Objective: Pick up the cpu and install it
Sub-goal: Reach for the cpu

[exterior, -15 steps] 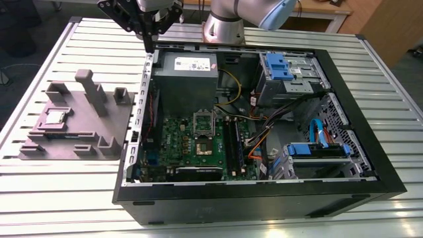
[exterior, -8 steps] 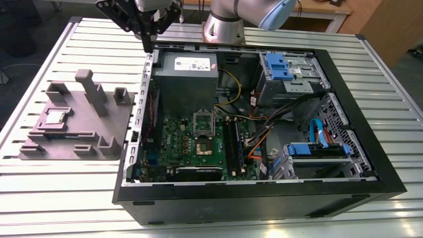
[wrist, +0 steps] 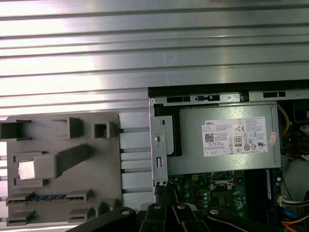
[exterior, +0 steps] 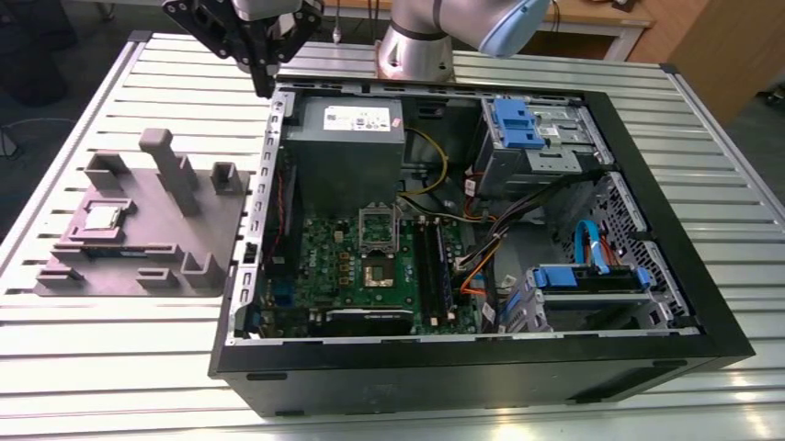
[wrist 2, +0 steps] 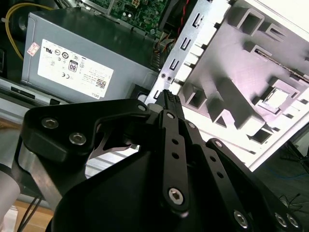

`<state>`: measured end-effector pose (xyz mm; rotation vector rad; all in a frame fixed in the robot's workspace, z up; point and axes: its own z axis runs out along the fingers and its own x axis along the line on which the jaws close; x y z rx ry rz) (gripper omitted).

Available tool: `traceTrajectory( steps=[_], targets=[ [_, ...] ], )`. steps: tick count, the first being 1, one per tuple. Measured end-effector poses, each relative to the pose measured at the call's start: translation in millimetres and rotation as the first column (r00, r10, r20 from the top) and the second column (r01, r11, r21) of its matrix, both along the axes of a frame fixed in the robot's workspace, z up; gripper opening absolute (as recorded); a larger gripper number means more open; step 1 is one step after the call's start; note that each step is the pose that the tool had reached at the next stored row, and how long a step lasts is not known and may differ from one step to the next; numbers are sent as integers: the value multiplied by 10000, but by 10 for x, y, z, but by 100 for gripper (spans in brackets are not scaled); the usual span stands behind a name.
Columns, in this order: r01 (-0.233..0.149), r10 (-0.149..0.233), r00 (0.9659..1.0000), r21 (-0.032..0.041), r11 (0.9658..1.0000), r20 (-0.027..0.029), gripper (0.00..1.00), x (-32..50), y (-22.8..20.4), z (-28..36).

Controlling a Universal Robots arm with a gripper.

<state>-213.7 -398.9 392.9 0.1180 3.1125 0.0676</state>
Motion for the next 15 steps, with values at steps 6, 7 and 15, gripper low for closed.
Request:
traceTrajectory(
  steps=[6,7,15],
  targets=[
    [0,0,10000,0,10000,0,10,-12,0,0],
    [0,0,10000,0,10000,0,10,-14,0,0],
    [0,0,10000,0,10000,0,10,-32,0,0]
  ],
)
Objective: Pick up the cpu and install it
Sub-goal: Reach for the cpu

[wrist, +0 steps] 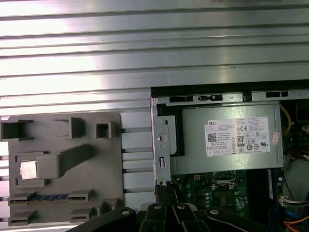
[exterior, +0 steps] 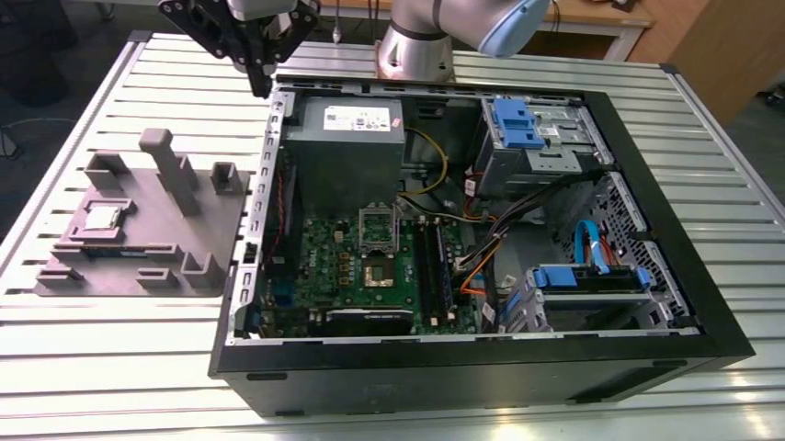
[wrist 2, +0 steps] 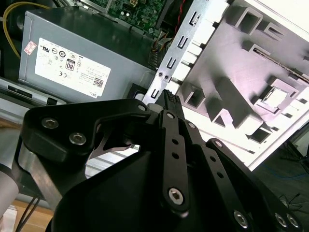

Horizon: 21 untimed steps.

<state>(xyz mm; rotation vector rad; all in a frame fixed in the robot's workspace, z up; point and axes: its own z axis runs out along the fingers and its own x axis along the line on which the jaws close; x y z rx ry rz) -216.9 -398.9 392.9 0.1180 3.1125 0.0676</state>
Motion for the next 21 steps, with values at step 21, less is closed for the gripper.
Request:
traceTrajectory(
  steps=[21],
  targets=[
    [0,0,10000,0,10000,0,10,-56,0,0]
  ],
)
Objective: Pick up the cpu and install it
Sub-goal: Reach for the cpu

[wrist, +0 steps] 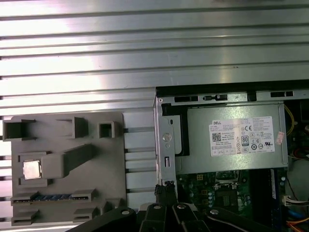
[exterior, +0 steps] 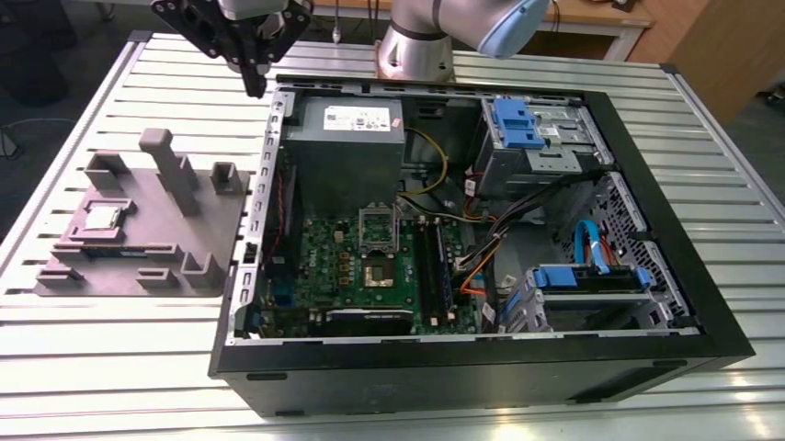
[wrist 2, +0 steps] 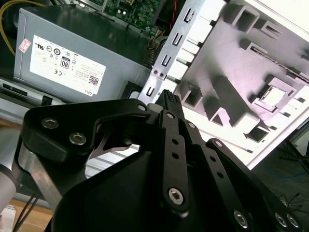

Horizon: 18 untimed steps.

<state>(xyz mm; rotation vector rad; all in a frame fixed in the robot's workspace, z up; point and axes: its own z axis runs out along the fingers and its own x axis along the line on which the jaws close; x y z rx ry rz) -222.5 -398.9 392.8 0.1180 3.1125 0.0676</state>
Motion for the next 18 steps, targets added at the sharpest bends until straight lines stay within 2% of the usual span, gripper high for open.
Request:
traceTrajectory(
  steps=[18],
  targets=[
    [0,0,10000,1,10000,1,10,-52,0,0]
  ],
)
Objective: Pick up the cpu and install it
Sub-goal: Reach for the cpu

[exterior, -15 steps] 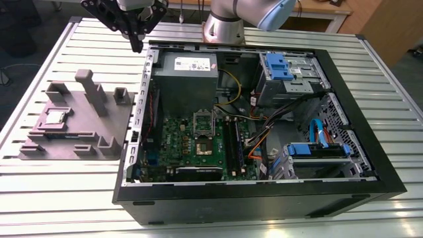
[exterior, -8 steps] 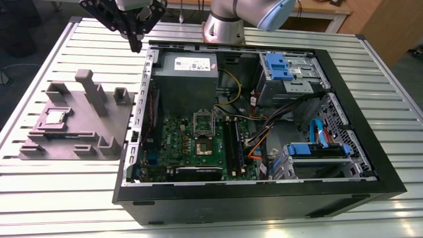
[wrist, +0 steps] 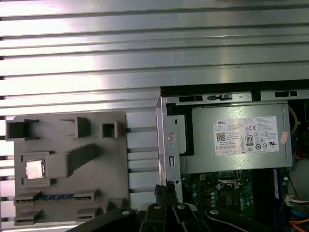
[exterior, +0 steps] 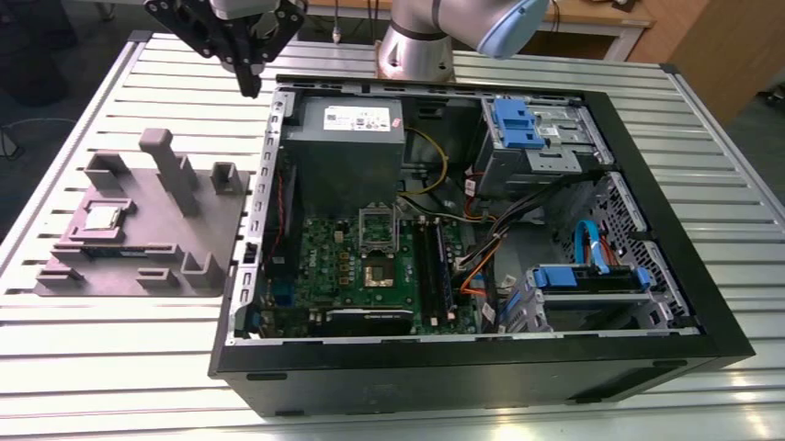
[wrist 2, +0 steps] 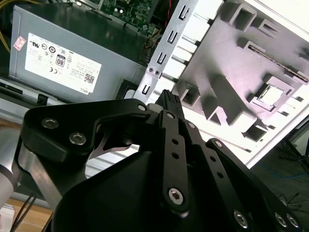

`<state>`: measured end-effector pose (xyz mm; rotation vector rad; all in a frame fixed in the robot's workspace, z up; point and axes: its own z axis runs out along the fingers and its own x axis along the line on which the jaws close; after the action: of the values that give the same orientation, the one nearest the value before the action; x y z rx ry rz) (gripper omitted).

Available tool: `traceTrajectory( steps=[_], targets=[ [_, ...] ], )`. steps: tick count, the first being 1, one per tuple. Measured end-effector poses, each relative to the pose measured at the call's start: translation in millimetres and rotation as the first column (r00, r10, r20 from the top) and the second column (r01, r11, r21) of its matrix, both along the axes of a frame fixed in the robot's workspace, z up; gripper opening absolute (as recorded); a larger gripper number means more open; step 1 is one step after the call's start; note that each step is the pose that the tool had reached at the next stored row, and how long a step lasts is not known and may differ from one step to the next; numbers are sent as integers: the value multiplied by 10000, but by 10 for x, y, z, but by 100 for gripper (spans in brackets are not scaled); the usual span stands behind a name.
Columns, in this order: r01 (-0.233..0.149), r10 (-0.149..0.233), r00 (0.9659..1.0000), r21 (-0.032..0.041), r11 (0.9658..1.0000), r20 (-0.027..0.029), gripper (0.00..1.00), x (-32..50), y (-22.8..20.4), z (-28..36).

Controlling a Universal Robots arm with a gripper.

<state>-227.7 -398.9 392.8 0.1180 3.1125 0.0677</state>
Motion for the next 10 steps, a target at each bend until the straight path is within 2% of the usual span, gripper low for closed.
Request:
traceTrajectory(
  steps=[10],
  targets=[
    [0,0,10000,-1,10000,-1,10,-25,0,0]
  ],
)
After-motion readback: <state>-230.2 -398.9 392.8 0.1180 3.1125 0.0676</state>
